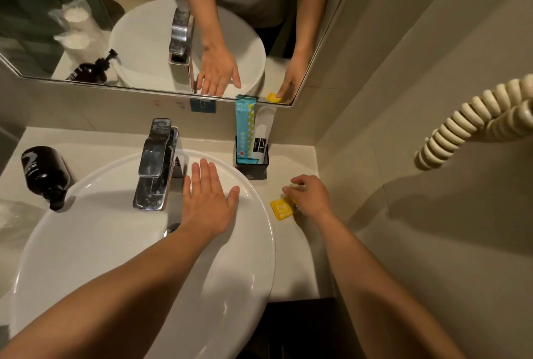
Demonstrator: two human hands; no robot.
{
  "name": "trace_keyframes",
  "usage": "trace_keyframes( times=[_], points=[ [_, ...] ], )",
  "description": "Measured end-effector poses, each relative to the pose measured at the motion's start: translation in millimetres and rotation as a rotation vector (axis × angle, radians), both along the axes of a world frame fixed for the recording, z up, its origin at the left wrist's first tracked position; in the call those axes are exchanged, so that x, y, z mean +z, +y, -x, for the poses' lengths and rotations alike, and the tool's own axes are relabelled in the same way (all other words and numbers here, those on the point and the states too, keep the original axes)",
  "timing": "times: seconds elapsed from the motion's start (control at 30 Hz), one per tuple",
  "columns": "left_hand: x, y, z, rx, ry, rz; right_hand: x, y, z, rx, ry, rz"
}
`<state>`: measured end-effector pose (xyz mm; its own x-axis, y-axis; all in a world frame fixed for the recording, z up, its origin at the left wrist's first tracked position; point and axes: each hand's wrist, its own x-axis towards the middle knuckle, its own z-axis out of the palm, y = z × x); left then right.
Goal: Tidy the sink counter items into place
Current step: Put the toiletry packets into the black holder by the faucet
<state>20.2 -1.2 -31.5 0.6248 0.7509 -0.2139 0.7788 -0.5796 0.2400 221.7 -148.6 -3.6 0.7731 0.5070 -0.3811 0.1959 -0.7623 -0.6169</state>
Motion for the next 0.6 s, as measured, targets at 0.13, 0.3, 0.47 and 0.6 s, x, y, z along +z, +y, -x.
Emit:
trace_keyframes(
  times=[0.13, 0.3, 0.47, 0.6],
  points=[
    [2, 0, 0, 0.001, 0.004, 0.005, -15, -12, 11, 0.056, -0.064, 0.192],
    [3, 0, 1, -0.002, -0.002, 0.003, -20, -8, 25, -0.092, -0.098, 0.310],
    [2, 0, 0, 0.004, -0.007, -0.005, -25, -7, 26, -0.186, -0.016, 0.254],
    [1, 0, 0, 0.007, -0.007, -0.009, -29, -12, 25, -0.269, 0.048, 0.044]
  ],
)
